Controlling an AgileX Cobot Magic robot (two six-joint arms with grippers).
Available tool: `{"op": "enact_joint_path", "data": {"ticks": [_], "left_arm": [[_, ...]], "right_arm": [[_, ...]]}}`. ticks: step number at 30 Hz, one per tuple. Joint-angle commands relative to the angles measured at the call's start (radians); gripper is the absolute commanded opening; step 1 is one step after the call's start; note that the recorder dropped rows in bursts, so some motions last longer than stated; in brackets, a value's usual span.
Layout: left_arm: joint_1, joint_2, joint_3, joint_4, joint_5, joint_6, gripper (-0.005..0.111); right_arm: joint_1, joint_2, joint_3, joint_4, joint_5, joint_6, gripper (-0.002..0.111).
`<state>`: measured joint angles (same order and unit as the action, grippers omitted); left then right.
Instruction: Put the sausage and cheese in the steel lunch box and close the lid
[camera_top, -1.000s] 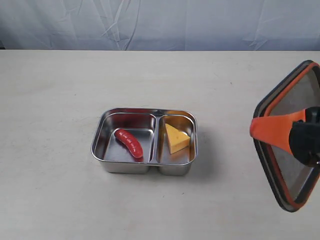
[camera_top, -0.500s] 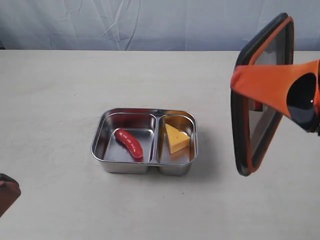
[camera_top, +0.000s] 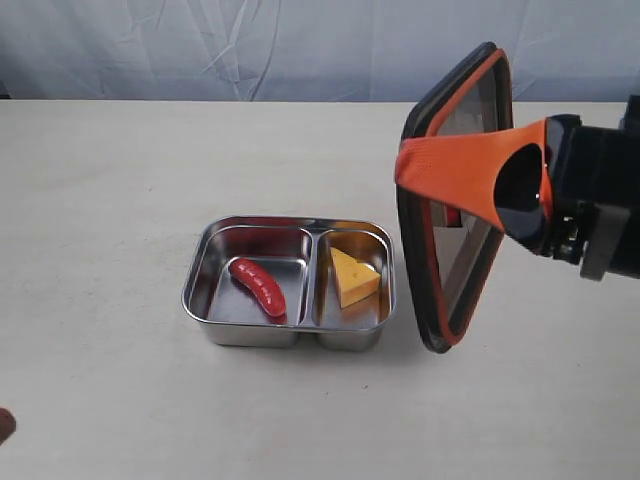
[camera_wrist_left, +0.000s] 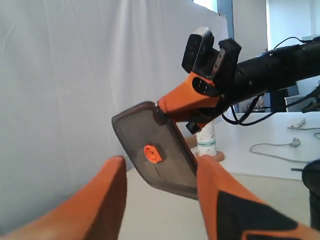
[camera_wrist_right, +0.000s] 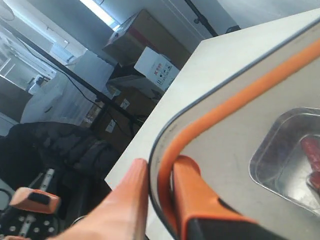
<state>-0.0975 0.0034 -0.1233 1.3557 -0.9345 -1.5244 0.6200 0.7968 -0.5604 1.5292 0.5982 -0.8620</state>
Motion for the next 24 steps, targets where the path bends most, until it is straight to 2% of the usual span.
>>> {"op": "enact_joint_path", "data": {"ticks": [1,4,8,12,17,18,19,21,23,24], "left_arm": [[-0.005,0.057,-0.161,0.054,0.108,-0.020,0.040],[-0.005,0.145,-0.268,0.123,0.202,-0.022,0.039],[-0.005,0.308,-0.343,0.388,0.199,-0.112,0.039],[-0.005,0.476,-0.345,0.389,0.127,-0.142,0.039],[-0.005,0.625,-0.393,0.389,0.146,-0.161,0.039],[-0.005,0.649,-0.416,0.374,0.170,-0.180,0.039],[-0.005,0.694,-0.466,0.265,0.225,-0.222,0.036],[-0.005,0.737,-0.520,0.173,0.227,-0.212,0.031],[-0.005,0.789,-0.586,0.164,0.190,-0.180,0.025],[-0.005,0.840,-0.653,0.164,0.093,-0.171,0.022]], "right_arm": [[0.000,0.005,0.000,0.007,0.003,-0.042,-0.001],[0.000,0.005,0.000,0.003,-0.001,-0.045,-0.001],[0.000,0.005,0.000,0.006,-0.019,-0.045,-0.001],[0.000,0.005,0.000,0.077,-0.072,-0.054,-0.001],[0.000,0.005,0.000,0.134,-0.074,-0.112,-0.001],[0.000,0.006,0.000,0.134,-0.069,-0.112,-0.001],[0.000,0.011,0.000,0.122,-0.057,-0.112,-0.001],[0.000,0.013,0.000,0.117,-0.047,-0.114,-0.001],[0.000,0.017,0.000,0.112,-0.043,-0.114,-0.001],[0.000,0.017,0.000,0.099,-0.043,-0.114,-0.001]]}}
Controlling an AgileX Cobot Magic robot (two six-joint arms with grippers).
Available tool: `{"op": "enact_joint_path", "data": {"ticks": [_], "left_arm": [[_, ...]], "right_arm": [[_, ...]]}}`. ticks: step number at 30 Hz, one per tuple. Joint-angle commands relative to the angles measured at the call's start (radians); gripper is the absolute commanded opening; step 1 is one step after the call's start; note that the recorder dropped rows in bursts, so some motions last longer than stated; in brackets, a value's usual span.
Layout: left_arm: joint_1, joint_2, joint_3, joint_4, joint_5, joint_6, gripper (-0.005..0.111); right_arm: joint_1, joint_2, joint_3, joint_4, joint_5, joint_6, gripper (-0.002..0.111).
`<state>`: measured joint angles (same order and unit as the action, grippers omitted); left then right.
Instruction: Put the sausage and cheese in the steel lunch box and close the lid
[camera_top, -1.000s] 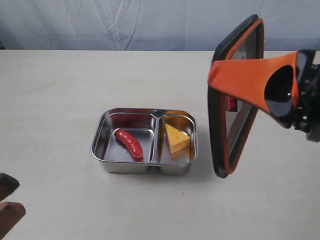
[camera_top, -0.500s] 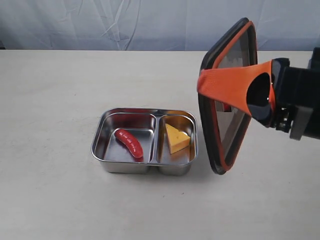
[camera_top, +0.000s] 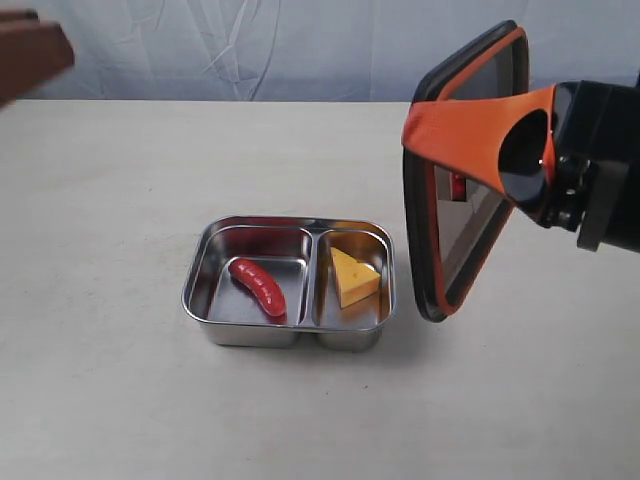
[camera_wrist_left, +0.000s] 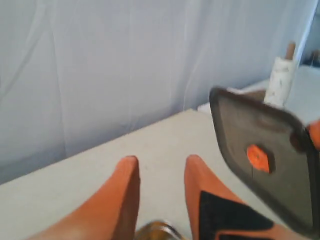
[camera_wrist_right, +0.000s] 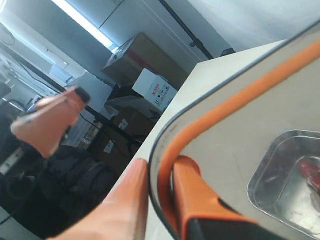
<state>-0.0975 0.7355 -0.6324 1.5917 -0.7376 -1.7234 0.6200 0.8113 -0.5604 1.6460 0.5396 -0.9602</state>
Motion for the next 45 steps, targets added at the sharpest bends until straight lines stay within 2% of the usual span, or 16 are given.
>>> {"op": "enact_joint_path", "data": {"ticks": [1,3,4,5,7,8,9,11,13,14,17,19,20,22,29,45], "left_arm": [[-0.005,0.128,-0.174,-0.088,-0.158,0.039,0.021],[-0.005,0.206,-0.261,-0.281,-0.472,0.264,0.021],[-0.005,0.221,-0.275,-0.368,-0.483,0.339,0.021],[-0.018,0.230,-0.299,-0.534,-0.483,0.355,0.021],[-0.025,0.230,-0.335,-0.591,-0.483,0.374,0.021],[-0.025,0.227,-0.351,-0.536,-0.483,0.386,0.021],[-0.027,0.215,-0.377,-0.394,-0.434,0.377,0.016],[-0.062,0.184,-0.392,-0.065,-0.145,0.230,0.000],[-0.096,0.174,-0.392,0.140,0.034,0.056,0.000],[-0.117,0.172,-0.382,0.153,0.120,-0.022,0.000],[-0.128,0.170,-0.365,0.153,0.188,-0.100,0.000],[-0.128,0.170,-0.334,0.153,0.161,-0.266,0.000],[-0.139,0.172,-0.305,0.153,0.049,-0.306,0.000],[-0.186,0.184,-0.231,0.153,-0.067,-0.318,0.000],[-0.389,0.248,-0.008,0.153,-0.160,-0.273,0.000],[-0.396,0.248,0.003,0.153,-0.133,-0.247,0.000]], "right_arm": [[0.000,0.003,0.000,-0.026,0.016,-0.016,-0.001],[0.000,0.003,0.000,-0.053,0.026,-0.016,-0.001],[0.000,0.003,0.000,-0.053,0.033,-0.016,-0.001],[0.000,0.003,0.000,-0.053,0.033,-0.016,-0.001],[0.000,0.003,0.000,-0.055,0.033,-0.016,-0.001],[0.000,0.003,0.000,-0.055,0.033,-0.016,-0.001],[0.000,0.003,0.000,-0.061,0.033,-0.016,-0.001],[0.000,0.003,0.000,-0.065,0.040,-0.016,-0.001],[0.000,0.003,0.000,-0.067,0.040,-0.016,-0.001],[0.000,0.003,0.000,-0.066,0.038,-0.016,-0.001],[0.000,0.003,0.000,-0.066,0.042,-0.014,-0.001],[0.000,0.003,0.000,-0.050,0.042,-0.009,-0.001],[0.000,0.003,0.000,-0.004,0.042,-0.009,-0.001],[0.000,0.003,0.000,0.098,0.040,-0.016,-0.001],[0.000,0.003,0.000,0.098,0.119,-0.039,-0.001],[0.000,0.003,0.000,0.090,0.146,-0.039,-0.001]]}}
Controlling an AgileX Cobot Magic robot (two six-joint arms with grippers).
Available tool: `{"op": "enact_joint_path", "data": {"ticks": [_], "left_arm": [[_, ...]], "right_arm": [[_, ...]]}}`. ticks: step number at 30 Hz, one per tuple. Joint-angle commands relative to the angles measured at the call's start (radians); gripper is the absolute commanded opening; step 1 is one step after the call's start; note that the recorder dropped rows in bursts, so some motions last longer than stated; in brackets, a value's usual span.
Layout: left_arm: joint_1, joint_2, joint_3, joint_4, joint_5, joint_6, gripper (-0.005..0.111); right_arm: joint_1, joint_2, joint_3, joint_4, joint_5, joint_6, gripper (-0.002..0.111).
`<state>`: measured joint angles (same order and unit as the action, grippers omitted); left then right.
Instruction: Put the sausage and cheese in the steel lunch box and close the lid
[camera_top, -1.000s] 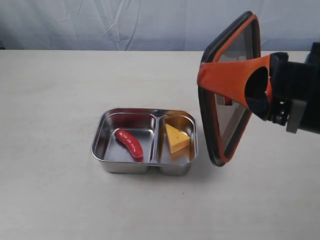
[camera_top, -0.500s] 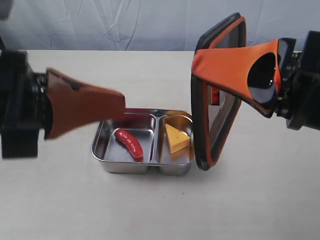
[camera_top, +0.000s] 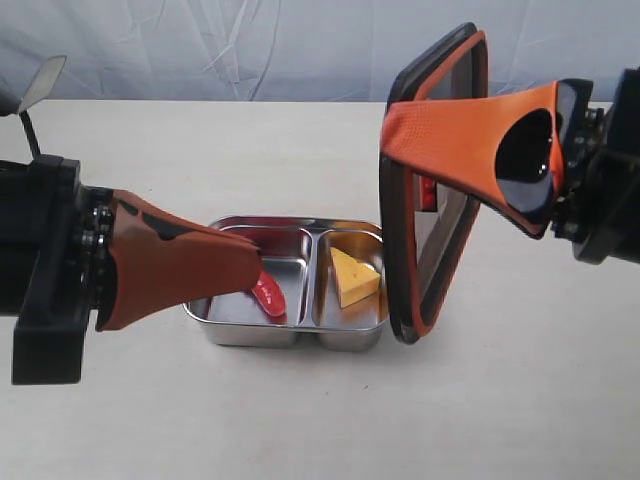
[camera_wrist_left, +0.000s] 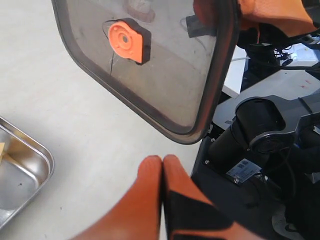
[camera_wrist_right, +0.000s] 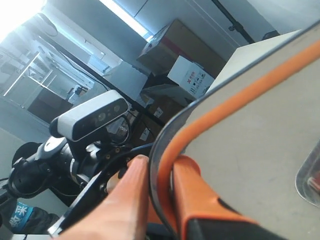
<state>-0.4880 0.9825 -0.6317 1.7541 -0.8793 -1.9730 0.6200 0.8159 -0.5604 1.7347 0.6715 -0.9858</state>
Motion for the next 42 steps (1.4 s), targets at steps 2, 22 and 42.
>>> {"op": "enact_joint_path", "data": {"ticks": [2,22,42], "left_arm": [[-0.005,0.001,0.002,-0.010,0.011,0.003,0.000],[-0.005,0.001,-0.015,-0.026,0.009,0.003,0.000],[-0.005,-0.001,-0.019,-0.915,0.008,0.003,0.000]], "right_arm": [[0.000,-0.002,0.000,0.001,0.016,-0.014,-0.001],[0.000,-0.002,0.000,-0.010,0.058,-0.014,-0.001],[0.000,-0.002,0.000,-0.033,0.072,-0.014,-0.001]]}}
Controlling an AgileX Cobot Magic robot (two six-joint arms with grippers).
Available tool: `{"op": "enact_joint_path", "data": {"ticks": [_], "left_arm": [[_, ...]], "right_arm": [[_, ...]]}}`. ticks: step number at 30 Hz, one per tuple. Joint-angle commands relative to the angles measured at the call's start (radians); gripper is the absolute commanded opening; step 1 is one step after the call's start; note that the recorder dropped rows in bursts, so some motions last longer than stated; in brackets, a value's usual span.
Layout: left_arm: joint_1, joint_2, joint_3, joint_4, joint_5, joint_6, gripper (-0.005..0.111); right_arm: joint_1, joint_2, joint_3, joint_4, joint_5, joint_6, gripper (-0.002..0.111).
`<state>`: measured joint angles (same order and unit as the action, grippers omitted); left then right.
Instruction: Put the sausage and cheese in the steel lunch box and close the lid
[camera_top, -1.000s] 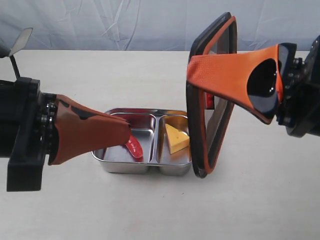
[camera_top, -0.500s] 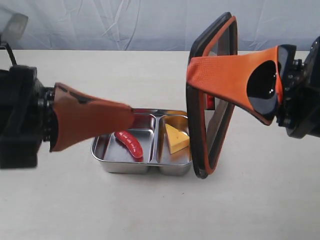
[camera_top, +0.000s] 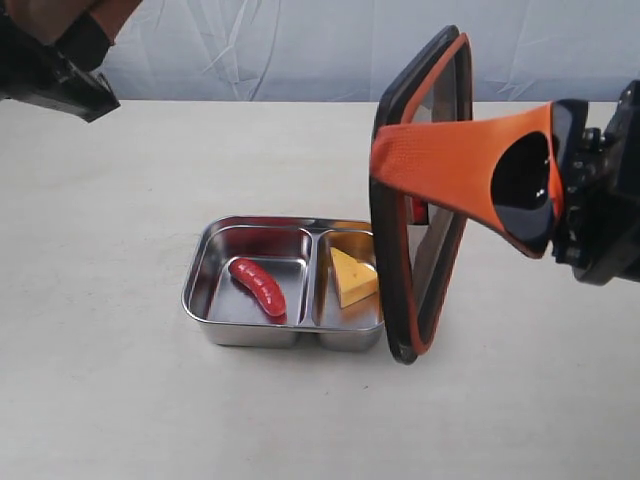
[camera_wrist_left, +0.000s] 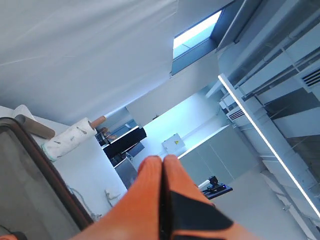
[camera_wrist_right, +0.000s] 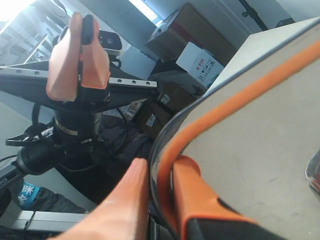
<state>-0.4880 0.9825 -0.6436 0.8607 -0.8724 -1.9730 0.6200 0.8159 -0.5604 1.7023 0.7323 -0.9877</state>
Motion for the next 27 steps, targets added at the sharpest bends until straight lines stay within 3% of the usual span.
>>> {"op": "enact_joint_path", "data": {"ticks": [1,19,27], "left_arm": [[-0.005,-0.001,-0.007,-0.021,0.002,0.003,0.000],[-0.024,0.042,-0.007,-0.011,0.006,0.003,0.000],[-0.022,0.042,-0.007,0.122,0.011,0.003,0.000]], "right_arm": [[0.000,-0.002,0.000,-0.001,0.017,-0.012,-0.001],[0.000,-0.002,-0.087,0.042,0.042,-0.014,-0.001],[0.000,-0.002,-0.087,0.042,0.055,-0.014,-0.001]]}}
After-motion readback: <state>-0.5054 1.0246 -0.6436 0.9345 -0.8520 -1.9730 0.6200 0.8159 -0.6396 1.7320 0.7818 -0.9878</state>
